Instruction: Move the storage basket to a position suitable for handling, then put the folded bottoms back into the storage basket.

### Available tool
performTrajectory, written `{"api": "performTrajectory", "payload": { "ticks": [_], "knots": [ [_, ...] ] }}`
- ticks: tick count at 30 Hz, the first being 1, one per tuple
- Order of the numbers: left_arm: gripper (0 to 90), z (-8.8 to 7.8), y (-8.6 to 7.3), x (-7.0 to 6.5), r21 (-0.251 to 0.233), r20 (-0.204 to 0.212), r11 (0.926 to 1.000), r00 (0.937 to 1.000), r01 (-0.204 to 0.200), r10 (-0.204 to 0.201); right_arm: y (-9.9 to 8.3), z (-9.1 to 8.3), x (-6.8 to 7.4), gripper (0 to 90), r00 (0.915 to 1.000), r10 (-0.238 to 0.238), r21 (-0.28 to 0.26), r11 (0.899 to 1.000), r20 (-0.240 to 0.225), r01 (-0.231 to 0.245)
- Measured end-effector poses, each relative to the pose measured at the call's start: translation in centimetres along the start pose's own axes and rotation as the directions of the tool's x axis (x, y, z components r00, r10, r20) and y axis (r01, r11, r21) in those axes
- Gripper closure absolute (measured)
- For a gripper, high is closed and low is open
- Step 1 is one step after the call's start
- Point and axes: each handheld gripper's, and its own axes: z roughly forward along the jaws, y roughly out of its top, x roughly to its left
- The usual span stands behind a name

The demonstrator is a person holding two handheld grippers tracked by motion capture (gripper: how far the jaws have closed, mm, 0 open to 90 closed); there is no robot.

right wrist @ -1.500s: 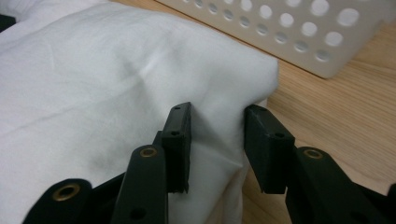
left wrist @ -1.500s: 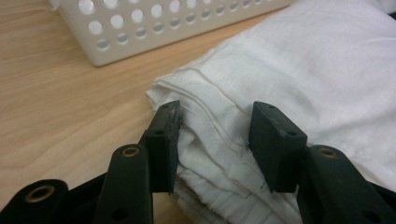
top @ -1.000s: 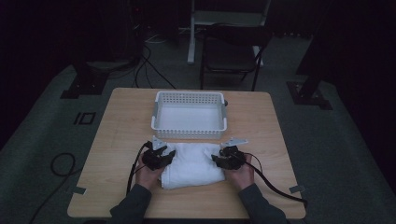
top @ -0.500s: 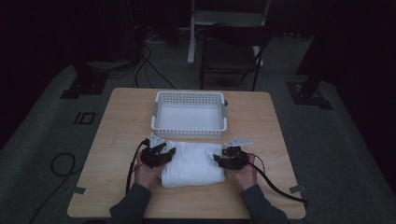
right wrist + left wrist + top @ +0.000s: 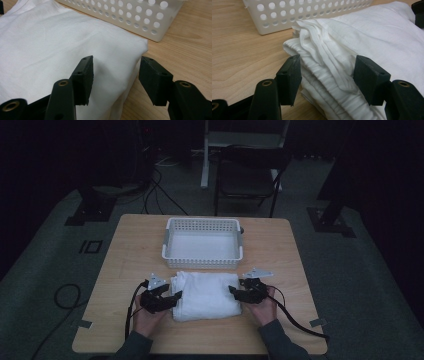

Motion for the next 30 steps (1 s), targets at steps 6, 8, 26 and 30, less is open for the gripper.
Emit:
{"api": "performTrajectory", "payload": {
  "ticks": [6, 8, 26, 30],
  "knots": [
    [29.3, 0.5, 0.4, 0.3, 0.001, -0.005, 0.9995, 0.9995, 0.032, -0.032, 0.1, 0.2, -0.1, 40.3, 0.9999, 0.003, -0.006, 1.0, 0.011, -0.003],
    [24.1, 0.8, 0.7, 0.3, -0.003, 0.002, 0.9983, 0.9983, 0.058, -0.058, 0.3, 0.5, 0.0, 35.9, 0.9998, 0.018, -0.007, 1.0, 0.003, -0.018],
    [8.0, 3.2, -0.1, 2.1, 0.093, 0.053, 0.9897, 0.992, 0.109, -0.115, 0.2, 3.6, -1.0, 11.2, 0.9929, 0.114, 0.102, 0.989, -0.032, -0.111],
    [5.2, 3.8, -0.2, 2.5, 0.119, 0.065, 0.9849, 0.9889, 0.126, -0.134, 0.1, 4.1, -1.5, 10.7, 0.9861, 0.154, 0.124, 0.981, -0.061, -0.146]
  ]
}}
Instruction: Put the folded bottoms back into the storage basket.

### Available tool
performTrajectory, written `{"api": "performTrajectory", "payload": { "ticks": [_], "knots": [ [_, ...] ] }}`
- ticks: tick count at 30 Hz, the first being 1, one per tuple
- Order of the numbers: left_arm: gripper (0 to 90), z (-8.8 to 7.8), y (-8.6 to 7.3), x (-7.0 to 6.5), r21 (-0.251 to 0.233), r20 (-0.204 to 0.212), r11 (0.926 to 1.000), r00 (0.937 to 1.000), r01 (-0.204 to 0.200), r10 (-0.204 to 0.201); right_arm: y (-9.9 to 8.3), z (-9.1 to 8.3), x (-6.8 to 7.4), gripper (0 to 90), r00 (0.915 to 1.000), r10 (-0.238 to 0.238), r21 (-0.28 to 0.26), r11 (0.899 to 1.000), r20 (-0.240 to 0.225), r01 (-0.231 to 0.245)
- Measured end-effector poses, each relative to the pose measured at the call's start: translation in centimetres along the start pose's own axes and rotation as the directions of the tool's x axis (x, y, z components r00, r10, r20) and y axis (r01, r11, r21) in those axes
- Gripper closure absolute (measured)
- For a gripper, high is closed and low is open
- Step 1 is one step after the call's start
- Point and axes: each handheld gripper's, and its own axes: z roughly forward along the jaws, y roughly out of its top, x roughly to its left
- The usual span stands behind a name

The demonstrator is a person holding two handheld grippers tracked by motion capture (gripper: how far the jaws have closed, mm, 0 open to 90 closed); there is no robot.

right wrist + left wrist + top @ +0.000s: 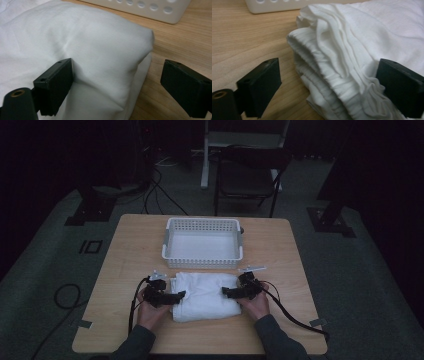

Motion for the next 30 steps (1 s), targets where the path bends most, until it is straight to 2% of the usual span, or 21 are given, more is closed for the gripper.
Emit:
{"api": "performTrajectory", "payload": {
  "ticks": [6, 11, 14, 16, 18, 19, 20, 22, 24, 25, 26, 27, 30],
  "knots": [
    [0.9, 0.6, -0.1, 0.8, 0.026, 0.045, 0.9986, 0.9979, 0.046, -0.047, 0.1, 0.5, -0.4, 10.8, 0.9989, 0.034, 0.022, 0.999, -0.033, -0.033],
    [0.9, 0.8, 0.0, 1.1, 0.02, 0.067, 0.9993, 0.9972, 0.031, -0.032, 0.1, 0.8, -0.7, 11.9, 0.9968, 0.057, 0.032, 0.998, -0.057, -0.055],
    [1.2, 0.8, 0.1, 1.2, 0.025, 0.082, 0.9993, 0.9962, 0.028, -0.03, 0.1, 0.9, -0.8, 17.1, 0.9949, 0.055, 0.02, 0.998, -0.085, -0.053],
    [1.7, 0.8, 0.2, 1.2, 0.031, 0.087, 0.9991, 0.9957, 0.029, -0.032, 0.1, 0.9, -0.8, 24.1, 0.9916, 0.063, 0.016, 0.998, -0.113, -0.062],
    [6.4, 0.8, 0.2, 1.2, 0.034, 0.12, 0.9986, 0.9918, 0.04, -0.043, 0.1, 1.0, -1.1, 29.6, 0.9854, 0.079, 0.011, 0.997, -0.151, -0.079],
    [10.1, 0.8, 0.2, 1.3, 0.037, 0.153, 0.998, 0.9865, 0.052, -0.057, 0.0, 1.0, -1.2, 31.8, 0.9828, 0.084, 0.011, 0.996, -0.164, -0.083],
    [14.3, 0.8, 0.2, 1.3, 0.037, 0.163, 0.9976, 0.9847, 0.058, -0.063, 0.0, 1.1, -1.4, 33.1, 0.9798, 0.089, 0.01, 0.996, -0.179, -0.089],
    [16.2, 0.8, 0.2, 1.4, 0.04, 0.176, 0.9973, 0.982, 0.061, -0.067, 0.0, 1.0, -1.4, 34.9, 0.9774, 0.095, 0.016, 0.996, -0.189, -0.093],
    [20.0, 0.8, 0.2, 1.5, 0.045, 0.197, 0.9963, 0.977, 0.073, -0.081, 0.0, 1.1, -1.4, 36.4, 0.9764, 0.096, 0.018, 0.995, -0.193, -0.094],
    [22.1, 0.8, 0.2, 1.5, 0.045, 0.197, 0.9963, 0.977, 0.073, -0.081, 0.0, 1.1, -1.4, 36.4, 0.9764, 0.096, 0.018, 0.995, -0.193, -0.094],
    [22.1, 0.9, 0.2, 1.7, 0.049, 0.231, 0.9949, 0.9681, 0.088, -0.097, 0.0, 1.1, -1.4, 37.1, 0.9759, 0.096, 0.018, 0.995, -0.196, -0.094],
    [27.6, 1.0, 0.1, 1.7, 0.05, 0.244, 0.9946, 0.9646, 0.091, -0.1, 0.0, 1.1, -1.5, 39.0, 0.9747, 0.098, 0.022, 0.995, -0.201, -0.096],
    [35.0, 1.1, 0.1, 2.0, 0.057, 0.283, 0.9934, 0.9528, 0.099, -0.111, 0.1, 1.1, -1.5, 42.2, 0.9724, 0.103, 0.03, 0.995, -0.209, -0.099]
  ]
}}
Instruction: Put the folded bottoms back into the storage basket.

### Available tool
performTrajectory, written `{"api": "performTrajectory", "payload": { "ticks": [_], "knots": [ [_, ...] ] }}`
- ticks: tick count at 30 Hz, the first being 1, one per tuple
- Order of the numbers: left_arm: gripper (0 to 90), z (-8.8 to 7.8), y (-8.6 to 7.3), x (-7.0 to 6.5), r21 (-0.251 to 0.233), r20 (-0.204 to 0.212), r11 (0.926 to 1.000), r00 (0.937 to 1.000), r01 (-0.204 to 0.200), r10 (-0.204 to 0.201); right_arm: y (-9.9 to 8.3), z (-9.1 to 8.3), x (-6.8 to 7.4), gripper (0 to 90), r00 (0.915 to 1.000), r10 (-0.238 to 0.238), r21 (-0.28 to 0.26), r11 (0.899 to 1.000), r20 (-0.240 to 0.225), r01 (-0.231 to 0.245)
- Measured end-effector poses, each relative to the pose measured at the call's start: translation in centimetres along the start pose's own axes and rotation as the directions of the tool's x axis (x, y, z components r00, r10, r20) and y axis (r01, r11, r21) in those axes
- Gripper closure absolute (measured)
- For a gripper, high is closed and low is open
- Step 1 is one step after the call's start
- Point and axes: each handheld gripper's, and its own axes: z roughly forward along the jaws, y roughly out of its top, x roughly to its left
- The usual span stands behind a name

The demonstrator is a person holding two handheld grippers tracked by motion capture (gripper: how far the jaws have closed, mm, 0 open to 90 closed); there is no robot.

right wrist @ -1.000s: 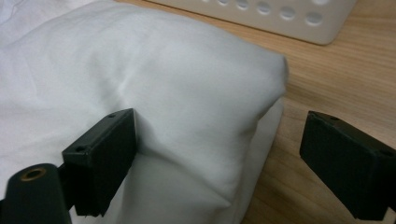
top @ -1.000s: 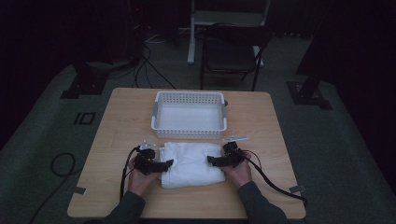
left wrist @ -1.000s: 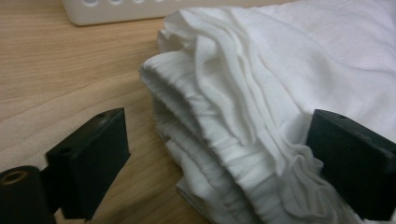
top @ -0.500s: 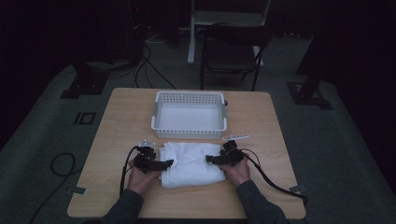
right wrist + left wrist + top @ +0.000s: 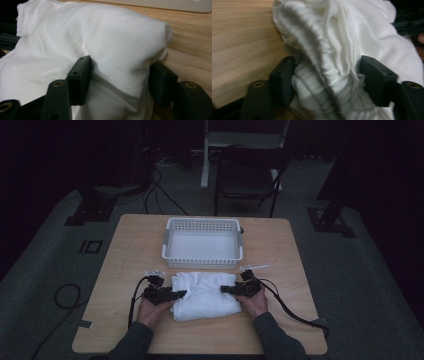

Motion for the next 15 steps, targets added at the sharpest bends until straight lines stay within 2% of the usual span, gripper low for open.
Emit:
{"api": "performTrajectory", "payload": {
  "ticks": [4, 9, 13, 15],
  "knots": [
    [46.5, 0.0, 0.0, -0.1, -0.006, 0.027, 0.9998, 0.9994, -0.02, 0.021, 0.1, -0.1, 0.0, 49.0, 0.9999, -0.003, 0.007, 1.0, -0.011, 0.004],
    [55.6, -0.2, 0.0, -0.9, -0.016, 0.001, 0.9975, 0.9976, -0.069, 0.069, 0.0, -0.3, 0.4, 56.9, 0.9992, -0.039, -0.006, 0.999, 0.002, 0.039],
    [58.7, -0.3, 0.0, -1.3, -0.024, -0.024, 0.994, 0.994, -0.107, 0.107, -0.1, -0.5, 0.7, 60.4, 0.9984, -0.054, -0.026, 0.998, 0.016, 0.055],
    [59.0, -0.4, -0.1, -1.4, -0.027, -0.028, 0.9933, 0.9933, -0.113, 0.112, -0.2, -0.5, 0.8, 61.2, 0.9983, -0.056, -0.029, 0.998, 0.019, 0.056]
  ]
}}
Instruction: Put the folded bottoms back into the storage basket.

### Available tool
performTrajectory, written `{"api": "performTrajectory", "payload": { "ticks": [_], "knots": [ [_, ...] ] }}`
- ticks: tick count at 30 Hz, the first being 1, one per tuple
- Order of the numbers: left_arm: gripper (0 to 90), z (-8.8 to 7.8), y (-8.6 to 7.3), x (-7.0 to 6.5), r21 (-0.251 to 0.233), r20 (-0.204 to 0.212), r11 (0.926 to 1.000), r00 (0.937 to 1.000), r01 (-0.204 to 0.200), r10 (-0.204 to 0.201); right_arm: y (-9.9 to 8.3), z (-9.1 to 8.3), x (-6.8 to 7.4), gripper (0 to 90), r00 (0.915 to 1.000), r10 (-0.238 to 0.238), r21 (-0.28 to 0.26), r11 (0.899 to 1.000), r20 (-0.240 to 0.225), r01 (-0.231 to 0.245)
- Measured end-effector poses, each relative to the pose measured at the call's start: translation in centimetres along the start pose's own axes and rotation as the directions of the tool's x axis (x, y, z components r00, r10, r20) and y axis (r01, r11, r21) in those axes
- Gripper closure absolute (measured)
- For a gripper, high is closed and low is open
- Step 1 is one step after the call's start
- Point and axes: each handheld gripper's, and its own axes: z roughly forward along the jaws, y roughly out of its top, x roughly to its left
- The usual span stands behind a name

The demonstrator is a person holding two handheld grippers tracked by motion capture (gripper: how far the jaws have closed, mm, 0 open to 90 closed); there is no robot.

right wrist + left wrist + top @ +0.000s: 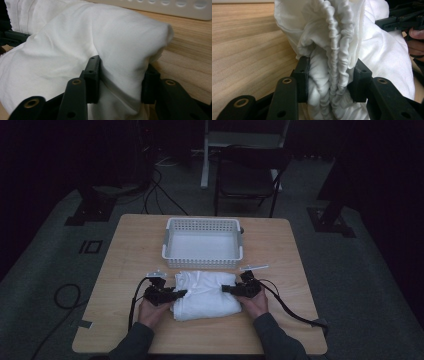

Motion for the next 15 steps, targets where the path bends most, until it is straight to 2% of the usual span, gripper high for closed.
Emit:
{"api": "performTrajectory", "payload": {
  "ticks": [15],
  "knots": [
    [61.0, -0.7, 0.1, -1.2, -0.042, -0.029, 0.9975, 0.998, -0.057, 0.056, -0.3, -1.5, 1.2, 65.7, 0.9975, -0.058, -0.055, 0.997, 0.041, 0.06]
  ]
}}
